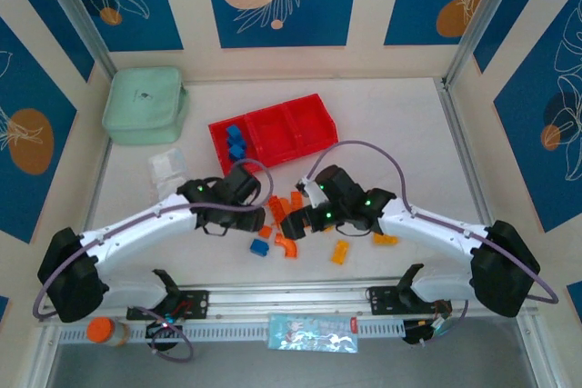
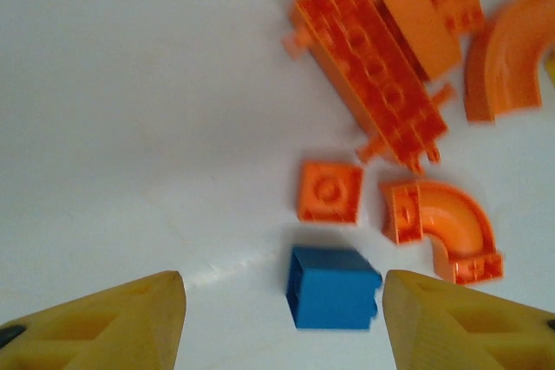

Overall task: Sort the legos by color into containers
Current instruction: Pick up the lego from the middle-left of the table.

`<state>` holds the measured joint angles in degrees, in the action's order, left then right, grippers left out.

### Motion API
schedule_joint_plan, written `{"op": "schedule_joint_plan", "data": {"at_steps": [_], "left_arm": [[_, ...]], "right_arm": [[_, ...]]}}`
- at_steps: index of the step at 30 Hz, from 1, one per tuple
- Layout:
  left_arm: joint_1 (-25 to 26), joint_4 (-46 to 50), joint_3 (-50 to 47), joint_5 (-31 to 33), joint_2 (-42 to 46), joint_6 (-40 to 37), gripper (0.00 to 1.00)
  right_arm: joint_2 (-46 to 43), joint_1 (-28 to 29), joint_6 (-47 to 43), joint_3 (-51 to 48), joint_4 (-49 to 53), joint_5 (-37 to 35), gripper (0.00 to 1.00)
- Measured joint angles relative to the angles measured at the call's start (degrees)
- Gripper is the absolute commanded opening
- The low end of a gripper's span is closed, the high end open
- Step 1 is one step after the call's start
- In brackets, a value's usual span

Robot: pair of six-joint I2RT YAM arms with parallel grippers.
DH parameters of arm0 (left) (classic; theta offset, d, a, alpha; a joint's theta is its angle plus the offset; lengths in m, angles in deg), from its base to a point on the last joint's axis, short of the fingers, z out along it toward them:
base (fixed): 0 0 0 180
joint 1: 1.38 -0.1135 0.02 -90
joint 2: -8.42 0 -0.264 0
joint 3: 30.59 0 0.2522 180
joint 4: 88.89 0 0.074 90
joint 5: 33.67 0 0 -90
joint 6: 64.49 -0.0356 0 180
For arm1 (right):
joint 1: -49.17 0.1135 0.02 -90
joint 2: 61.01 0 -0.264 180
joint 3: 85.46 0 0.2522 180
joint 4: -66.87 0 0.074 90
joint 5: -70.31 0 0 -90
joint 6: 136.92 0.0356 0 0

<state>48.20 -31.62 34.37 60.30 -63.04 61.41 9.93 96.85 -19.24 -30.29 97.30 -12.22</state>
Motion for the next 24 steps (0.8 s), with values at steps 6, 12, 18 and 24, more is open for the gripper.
{"op": "schedule_joint_plan", "data": {"at_steps": [6, 12, 18, 24], "left_arm": [[5.9, -1.4, -3.5, -2.7, -0.3, 1.8, 0.65], [9.8, -5.5, -3.6, -4.3, -5.1, 1.9, 0.65], [10.1, -6.3, -3.6, -3.3, -9.4, 2.2, 0.65], [10.1, -6.2, -3.6, -1.2, -9.4, 2.7, 0.66]], "right_arm": [[-0.8, 0.0, 2.5, -4.1, -1.4, -2.2, 0.99], [-4.6, -1.0, 3.5, -7.1, -3.4, -2.8, 0.99], [-6.3, -2.6, 4.2, -8.3, -4.4, -2.7, 0.99], [-7.0, -3.9, 4.3, -9.2, -5.1, -2.5, 0.99]]}}
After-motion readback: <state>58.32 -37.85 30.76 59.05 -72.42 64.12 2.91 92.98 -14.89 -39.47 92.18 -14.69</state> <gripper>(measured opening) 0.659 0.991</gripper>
